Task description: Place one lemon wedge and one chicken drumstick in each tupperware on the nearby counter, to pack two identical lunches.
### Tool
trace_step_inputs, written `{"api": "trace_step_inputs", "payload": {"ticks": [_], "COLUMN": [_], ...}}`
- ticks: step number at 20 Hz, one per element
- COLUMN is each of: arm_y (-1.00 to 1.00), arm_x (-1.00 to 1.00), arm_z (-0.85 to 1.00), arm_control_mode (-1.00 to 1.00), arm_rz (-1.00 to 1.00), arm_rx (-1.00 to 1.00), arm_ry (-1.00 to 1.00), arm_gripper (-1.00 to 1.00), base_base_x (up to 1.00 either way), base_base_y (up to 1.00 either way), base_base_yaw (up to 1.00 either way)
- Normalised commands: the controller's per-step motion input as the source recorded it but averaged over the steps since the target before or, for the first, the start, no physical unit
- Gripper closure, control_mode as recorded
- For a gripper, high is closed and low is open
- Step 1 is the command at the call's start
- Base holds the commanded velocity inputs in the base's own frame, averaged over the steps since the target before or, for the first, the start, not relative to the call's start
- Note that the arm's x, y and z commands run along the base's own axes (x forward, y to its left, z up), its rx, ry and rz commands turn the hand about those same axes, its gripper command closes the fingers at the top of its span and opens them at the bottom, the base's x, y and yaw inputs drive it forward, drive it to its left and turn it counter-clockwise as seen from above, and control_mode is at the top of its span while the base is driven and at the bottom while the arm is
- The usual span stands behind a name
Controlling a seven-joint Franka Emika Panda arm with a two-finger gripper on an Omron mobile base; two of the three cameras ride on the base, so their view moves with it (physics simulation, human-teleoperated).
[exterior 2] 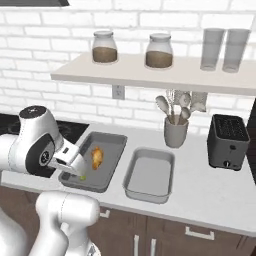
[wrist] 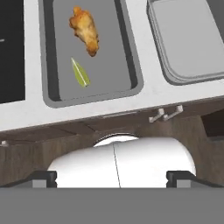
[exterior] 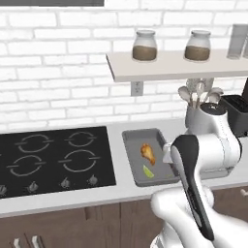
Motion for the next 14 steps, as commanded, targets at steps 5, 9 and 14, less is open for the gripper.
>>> {"api": "trace_step_inputs", "payload": {"ticks": [5,9,14], "arm_y": [0.0,0.0,0.0], "arm_x": [0.0,0.0,0.0], "arm_z": [0.0,0.0,0.0], "arm_control_mode": [1.0,1.0,1.0], "arm_rz": [0.0,0.0,0.0], "arm_rx": [0.0,0.0,0.0], "arm_ry": [0.0,0.0,0.0], "arm_gripper": [-1.0,-1.0,-1.0], "base_base_x": [-0.98,-0.86,-0.82], "base_base_y": [-0.62,-0.32,-0.3], "base_base_yaw": [-0.45,-0.65,-0.66]}}
